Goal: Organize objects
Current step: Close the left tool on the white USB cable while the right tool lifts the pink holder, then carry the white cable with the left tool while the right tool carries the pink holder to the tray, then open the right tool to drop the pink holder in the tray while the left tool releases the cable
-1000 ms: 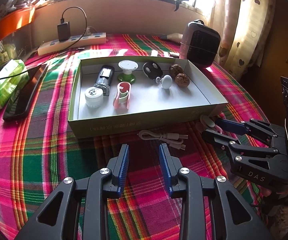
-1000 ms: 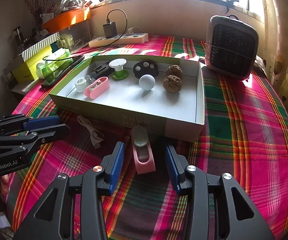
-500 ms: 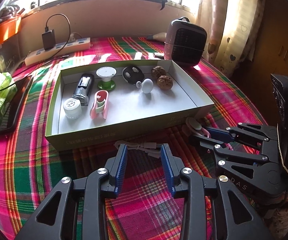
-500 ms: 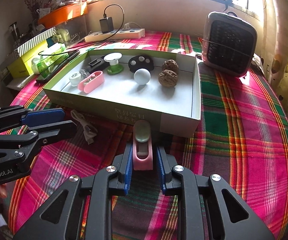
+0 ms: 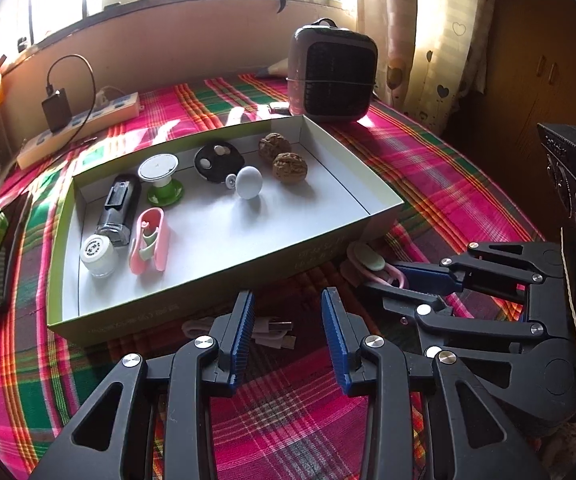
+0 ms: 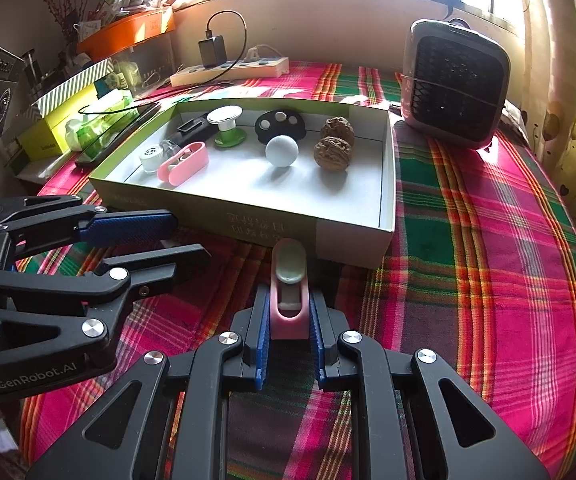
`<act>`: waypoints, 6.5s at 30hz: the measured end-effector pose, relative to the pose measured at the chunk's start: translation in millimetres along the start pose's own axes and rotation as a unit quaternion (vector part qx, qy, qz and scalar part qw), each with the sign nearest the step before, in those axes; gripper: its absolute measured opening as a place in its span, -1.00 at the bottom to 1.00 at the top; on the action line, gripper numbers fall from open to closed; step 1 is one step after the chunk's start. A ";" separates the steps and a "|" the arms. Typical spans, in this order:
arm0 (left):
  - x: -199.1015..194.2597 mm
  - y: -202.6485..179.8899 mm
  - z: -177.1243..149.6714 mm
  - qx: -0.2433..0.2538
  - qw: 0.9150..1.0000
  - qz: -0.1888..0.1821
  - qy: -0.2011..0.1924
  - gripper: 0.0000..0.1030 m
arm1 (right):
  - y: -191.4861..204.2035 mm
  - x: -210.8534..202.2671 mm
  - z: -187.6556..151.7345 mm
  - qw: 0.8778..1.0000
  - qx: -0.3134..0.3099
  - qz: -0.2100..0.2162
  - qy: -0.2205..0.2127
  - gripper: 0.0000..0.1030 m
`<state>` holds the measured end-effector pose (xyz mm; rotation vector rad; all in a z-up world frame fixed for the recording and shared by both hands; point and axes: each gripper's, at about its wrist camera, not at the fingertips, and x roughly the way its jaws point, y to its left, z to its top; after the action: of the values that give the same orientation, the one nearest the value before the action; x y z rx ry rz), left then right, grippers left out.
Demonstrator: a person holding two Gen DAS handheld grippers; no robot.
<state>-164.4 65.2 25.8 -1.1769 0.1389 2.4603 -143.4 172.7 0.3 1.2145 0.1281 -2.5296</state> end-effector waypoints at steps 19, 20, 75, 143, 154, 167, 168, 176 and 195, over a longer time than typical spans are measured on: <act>-17.4 5.6 -26.8 0.017 1.000 0.003 0.026 -0.37 | -4.4 -1.3 -1.1 1.000 0.010 0.004 -0.001 -0.64; -17.9 6.5 -28.8 0.017 0.999 0.005 0.029 -0.37 | -4.3 -1.4 -1.1 1.000 0.010 0.004 -0.001 -0.64; -6.4 16.1 -27.8 -0.002 0.999 0.046 0.028 -0.71 | -4.4 -1.1 -1.6 1.000 0.008 0.004 -0.001 -0.64; -5.8 40.5 45.4 -0.041 0.999 0.022 -0.022 -0.71 | -4.0 -4.7 61.0 0.999 -0.012 0.002 -0.044 -0.64; 20.4 50.5 57.1 -0.056 0.998 0.025 -0.005 -0.71 | -12.8 18.0 75.8 1.000 -0.008 0.003 -0.023 -0.64; 41.9 56.3 57.7 -0.060 0.998 0.030 0.015 -0.72 | -14.0 40.9 76.9 1.000 -0.012 0.013 0.005 -0.64; 42.7 56.0 57.9 -0.059 0.998 0.029 0.015 -0.72 | -14.5 42.1 76.8 1.000 -0.010 0.012 0.006 -0.64; 46.2 56.0 57.0 -0.059 0.998 0.028 0.019 -0.72 | -14.8 47.5 75.0 1.000 -0.009 0.011 0.014 -0.64; 44.5 57.1 54.4 -0.069 0.997 0.029 0.025 -0.71 | -13.7 47.9 74.5 1.000 -0.011 0.008 0.018 -0.64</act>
<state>-251.7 41.3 21.7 -1.3089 0.0183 2.5260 -231.1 156.9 9.6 1.2494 0.1542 -2.4869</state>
